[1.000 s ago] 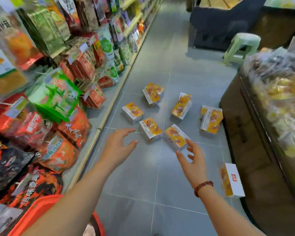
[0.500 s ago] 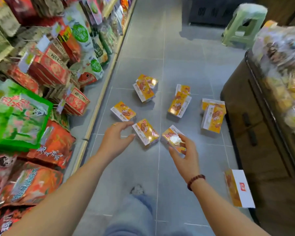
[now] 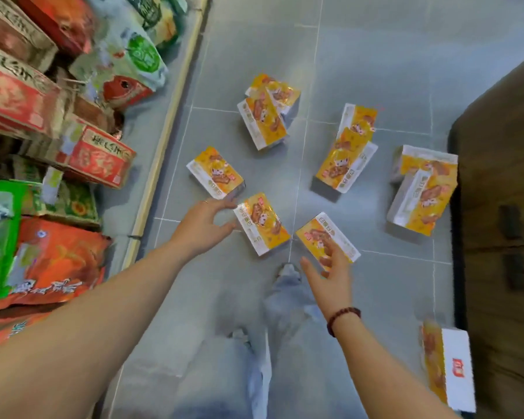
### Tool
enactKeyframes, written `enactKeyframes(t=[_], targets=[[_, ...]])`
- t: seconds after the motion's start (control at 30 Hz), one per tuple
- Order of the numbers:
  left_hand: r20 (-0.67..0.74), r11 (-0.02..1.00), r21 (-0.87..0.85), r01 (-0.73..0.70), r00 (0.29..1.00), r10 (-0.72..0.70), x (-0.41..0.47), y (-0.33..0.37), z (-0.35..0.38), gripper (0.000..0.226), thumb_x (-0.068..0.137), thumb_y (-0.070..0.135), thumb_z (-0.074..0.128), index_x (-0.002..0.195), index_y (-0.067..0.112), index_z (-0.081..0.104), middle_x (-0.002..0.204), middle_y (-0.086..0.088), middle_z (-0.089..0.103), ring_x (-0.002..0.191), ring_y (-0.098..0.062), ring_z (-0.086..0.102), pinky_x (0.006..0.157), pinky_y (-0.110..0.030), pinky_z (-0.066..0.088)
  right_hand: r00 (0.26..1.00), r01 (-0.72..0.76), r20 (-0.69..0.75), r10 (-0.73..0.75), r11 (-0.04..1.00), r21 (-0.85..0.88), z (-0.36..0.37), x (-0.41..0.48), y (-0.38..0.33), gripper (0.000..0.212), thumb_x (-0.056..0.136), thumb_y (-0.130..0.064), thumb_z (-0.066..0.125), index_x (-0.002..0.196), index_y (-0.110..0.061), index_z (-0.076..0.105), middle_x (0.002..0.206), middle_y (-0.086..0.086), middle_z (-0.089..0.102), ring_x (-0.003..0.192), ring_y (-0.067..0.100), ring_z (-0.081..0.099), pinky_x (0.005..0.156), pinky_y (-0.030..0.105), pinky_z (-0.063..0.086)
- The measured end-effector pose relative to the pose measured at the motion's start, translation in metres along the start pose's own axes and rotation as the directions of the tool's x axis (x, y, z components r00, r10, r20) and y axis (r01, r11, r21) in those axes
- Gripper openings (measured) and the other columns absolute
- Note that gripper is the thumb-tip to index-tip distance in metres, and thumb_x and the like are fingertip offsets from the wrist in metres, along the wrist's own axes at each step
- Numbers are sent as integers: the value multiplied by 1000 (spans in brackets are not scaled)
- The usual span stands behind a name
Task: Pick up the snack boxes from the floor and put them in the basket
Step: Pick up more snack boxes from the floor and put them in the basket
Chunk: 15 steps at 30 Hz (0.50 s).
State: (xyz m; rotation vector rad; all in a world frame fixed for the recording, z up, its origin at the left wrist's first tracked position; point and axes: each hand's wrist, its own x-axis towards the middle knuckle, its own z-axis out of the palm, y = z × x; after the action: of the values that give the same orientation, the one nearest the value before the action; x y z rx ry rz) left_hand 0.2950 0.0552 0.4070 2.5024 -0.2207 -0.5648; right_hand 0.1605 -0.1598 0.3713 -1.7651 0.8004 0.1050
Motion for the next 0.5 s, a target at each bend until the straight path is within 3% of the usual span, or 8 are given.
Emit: enactKeyframes(t=[0.13, 0.33, 0.43, 0.5], targets=[[100, 999, 15, 46, 994, -47, 66, -33, 47, 41, 80, 21, 69, 120, 22, 60, 125, -3, 57, 120, -19, 48, 94, -21, 32, 993, -102, -51, 103, 995, 20, 26, 87, 25, 50, 82, -23, 69, 128, -21, 49, 126, 3, 53, 109, 18, 53, 86, 26, 42], [282, 990, 139, 18, 958, -57, 146, -107, 128, 45, 79, 22, 70, 122, 24, 59, 123, -5, 56, 120, -21, 45, 95, -20, 29, 988, -151, 26, 154, 984, -92, 92, 169, 105, 53, 83, -19, 67, 132, -19, 47, 129, 1, 46, 111, 15, 49, 90, 25, 41], [334, 979, 203, -34, 942, -36, 187, -155, 177, 51, 79, 25, 70, 128, 27, 54, 136, -5, 46, 128, -20, 36, 100, -22, 25, 981, -181, 56, 187, 978, -100, 139, 207, 157, 59, 82, -22, 68, 136, -25, 44, 134, 4, 40, 117, 18, 47, 101, 35, 41], [353, 972, 225, -62, 935, -22, 211, -186, 209, 55, 78, 25, 71, 130, 30, 52, 143, -7, 39, 132, -21, 32, 104, -25, 23, 963, -241, 89, 253, 962, -127, 172, 222, 189, 68, 82, -25, 69, 140, -31, 36, 141, 7, 32, 126, 18, 39, 106, 26, 31]])
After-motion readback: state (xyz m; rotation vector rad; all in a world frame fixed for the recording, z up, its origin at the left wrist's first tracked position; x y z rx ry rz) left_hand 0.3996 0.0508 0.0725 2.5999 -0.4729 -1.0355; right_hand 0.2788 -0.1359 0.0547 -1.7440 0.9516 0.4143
